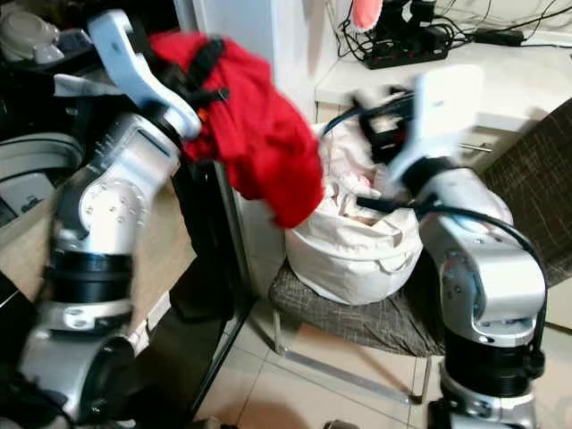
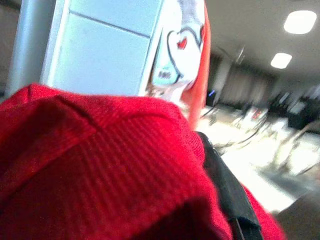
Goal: Clothes washing
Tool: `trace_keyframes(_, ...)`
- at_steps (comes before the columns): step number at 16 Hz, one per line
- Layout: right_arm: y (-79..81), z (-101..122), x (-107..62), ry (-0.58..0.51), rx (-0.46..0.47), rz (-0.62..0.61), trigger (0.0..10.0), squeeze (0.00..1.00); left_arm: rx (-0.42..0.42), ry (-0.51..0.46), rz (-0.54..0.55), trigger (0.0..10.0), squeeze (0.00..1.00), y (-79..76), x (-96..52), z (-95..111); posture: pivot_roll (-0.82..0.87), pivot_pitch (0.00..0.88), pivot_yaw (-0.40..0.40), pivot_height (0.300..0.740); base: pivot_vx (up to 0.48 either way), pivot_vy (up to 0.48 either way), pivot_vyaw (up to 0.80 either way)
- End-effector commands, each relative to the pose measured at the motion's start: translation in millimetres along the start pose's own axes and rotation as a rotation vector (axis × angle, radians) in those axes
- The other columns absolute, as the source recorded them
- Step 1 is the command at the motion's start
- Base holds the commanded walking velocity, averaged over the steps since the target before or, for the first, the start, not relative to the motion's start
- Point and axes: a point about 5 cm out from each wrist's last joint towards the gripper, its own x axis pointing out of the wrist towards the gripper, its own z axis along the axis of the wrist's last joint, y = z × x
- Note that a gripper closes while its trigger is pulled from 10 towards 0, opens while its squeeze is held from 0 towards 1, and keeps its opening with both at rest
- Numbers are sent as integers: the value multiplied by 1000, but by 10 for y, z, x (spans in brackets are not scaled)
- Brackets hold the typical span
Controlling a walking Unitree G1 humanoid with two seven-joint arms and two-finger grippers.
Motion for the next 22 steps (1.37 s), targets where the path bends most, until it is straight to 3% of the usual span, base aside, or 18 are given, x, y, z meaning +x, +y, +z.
trace_keyframes(1, -2, 30, -41, -10, -33, -34, 10000, 0, 79, 37, 23, 10000, 0, 43, -57, -133, -137, 0, 113, 740, 0, 0, 0)
trace_keyframes(4, 3, -142, -143, 31, -7, -112, 10000, 0, 201, 100, 20, 10000, 0, 44, -213, -334, -146, 0, 104, 740, 0, 0, 267)
trace_keyframes(6, 95, -232, -169, 60, 2, -93, 10000, 0, 229, 97, -6, 10000, 0, -6, -235, -332, -140, 0, 88, 740, 0, 0, 800)
trace_keyframes(7, 145, -214, -152, 49, 6, -66, 10000, 0, 325, 79, 18, 10000, 0, -5, -207, -296, -138, 0, 81, 740, 251, 0, 800)
trace_keyframes(12, 340, -178, -91, 42, -45, 97, 10000, 0, 337, 34, 58, 10000, 0, 22, -131, -142, -129, 0, 78, 740, 313, 0, 800)
trace_keyframes(17, 286, -108, -82, 1, -56, 57, 10000, 0, 352, -14, 75, 10000, 0, 79, 15, 39, -134, 0, 94, 740, 328, 0, 800)
trace_keyframes(18, 268, -109, -93, 1, 40, 40, 10000, 0, 395, -20, 119, 10000, 0, 164, 157, 178, -131, 0, 91, 740, 0, 0, 0)
trace_keyframes(19, 290, -104, -97, -6, 28, 65, 10000, 0, 496, -29, 155, 10000, 0, 231, 227, 258, -131, 0, 91, 740, 0, 0, 0)
trace_keyframes(20, 353, -112, -115, -5, 32, 103, 10000, 0, 684, -64, 290, 10000, 0, 461, 344, 478, -130, 0, 94, 740, 0, 0, 0)
trace_keyframes(21, 382, -115, -123, -5, 36, 120, 10000, 0, 760, -65, 355, 10000, 0, 568, 375, 571, -130, 0, 94, 740, 0, 0, 0)
trace_keyframes(22, 437, -130, -138, 3, 33, 154, 10000, 0, 960, -42, 476, 10000, 0, 739, 392, 707, -131, 0, 97, 740, 0, 0, 0)
